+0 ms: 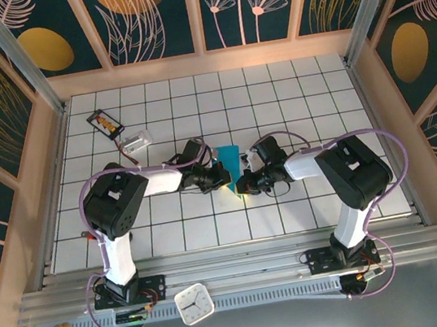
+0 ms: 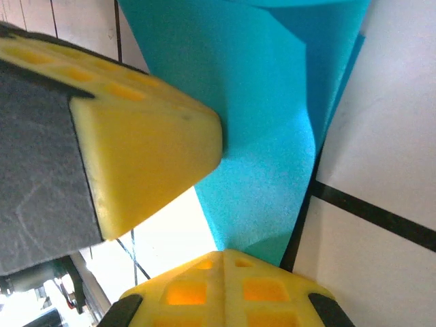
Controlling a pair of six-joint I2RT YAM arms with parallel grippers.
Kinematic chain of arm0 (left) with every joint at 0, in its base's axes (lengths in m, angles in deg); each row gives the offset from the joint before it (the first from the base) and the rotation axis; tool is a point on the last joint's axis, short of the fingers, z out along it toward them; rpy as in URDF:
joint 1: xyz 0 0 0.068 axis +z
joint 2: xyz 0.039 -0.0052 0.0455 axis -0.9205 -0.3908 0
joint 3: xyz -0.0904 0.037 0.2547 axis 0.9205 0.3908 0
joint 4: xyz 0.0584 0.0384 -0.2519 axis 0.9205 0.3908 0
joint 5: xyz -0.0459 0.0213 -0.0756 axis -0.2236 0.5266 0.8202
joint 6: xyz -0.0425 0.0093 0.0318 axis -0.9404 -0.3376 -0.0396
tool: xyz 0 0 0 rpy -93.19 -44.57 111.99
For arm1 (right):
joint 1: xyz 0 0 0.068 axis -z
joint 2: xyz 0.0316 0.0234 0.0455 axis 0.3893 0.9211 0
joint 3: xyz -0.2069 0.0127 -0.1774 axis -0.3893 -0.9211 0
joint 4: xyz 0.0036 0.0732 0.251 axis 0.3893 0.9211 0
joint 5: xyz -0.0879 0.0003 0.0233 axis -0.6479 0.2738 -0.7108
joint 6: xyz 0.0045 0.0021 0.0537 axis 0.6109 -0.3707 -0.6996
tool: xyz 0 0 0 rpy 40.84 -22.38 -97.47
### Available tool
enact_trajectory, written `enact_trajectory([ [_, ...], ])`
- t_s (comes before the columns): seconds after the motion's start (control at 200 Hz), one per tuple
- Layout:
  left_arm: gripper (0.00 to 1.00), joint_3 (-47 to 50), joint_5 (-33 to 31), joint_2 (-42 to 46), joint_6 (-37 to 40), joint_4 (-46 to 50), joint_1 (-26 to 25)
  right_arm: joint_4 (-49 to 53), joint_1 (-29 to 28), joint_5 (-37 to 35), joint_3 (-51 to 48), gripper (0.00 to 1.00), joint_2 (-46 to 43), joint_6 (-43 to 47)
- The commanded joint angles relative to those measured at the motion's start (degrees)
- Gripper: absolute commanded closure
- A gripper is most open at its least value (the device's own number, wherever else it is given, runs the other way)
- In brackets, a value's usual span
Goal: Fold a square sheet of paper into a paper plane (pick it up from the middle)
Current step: Third fold the triangle at the center of the table.
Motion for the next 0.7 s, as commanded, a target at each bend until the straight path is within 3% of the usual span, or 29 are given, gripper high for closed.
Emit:
enact_trajectory([
  [0.0,1.00,0.3,-4.4,-2.3,2.3,2.0,2.2,10.1,0.2,-10.7,-2.4,1.00,3.9,2.6],
  [0.696,1.00,-3.6,-5.8,-6.0,6.1,1.6,9.7,11.5,0.2,-12.8,-2.8,1.00,4.0,3.5],
])
